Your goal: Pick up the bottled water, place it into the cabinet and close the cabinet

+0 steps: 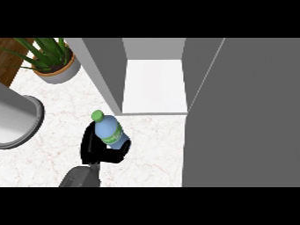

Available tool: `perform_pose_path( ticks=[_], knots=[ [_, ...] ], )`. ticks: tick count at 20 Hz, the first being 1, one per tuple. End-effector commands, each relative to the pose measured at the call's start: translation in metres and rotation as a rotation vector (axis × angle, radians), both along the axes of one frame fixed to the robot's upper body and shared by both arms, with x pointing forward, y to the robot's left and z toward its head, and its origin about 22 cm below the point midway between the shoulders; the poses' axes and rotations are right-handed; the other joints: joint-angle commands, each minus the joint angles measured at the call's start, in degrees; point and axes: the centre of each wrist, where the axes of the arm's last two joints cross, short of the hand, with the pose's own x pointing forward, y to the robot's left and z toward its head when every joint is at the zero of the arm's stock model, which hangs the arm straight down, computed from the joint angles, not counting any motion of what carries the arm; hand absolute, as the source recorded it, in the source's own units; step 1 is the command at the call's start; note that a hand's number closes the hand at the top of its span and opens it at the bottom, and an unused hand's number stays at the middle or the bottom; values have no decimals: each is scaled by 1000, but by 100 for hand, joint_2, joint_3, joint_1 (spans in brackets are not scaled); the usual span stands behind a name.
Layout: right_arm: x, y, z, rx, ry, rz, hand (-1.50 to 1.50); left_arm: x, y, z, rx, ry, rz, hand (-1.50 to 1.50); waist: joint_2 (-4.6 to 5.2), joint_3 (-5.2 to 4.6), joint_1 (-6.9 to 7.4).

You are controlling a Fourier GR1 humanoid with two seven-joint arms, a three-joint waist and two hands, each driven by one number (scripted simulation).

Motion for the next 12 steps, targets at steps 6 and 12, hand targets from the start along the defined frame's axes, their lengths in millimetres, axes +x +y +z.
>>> perform_pose_path(
  ticks=[6,12],
  knots=[
    [0,-5,24,39,-48,7,-150,39,-58,62,167,-87,-5,150,8,0,-61],
    [5,-19,3,29,-53,-40,-150,79,-79,108,180,-76,-23,150,18,3,-38]
  ],
)
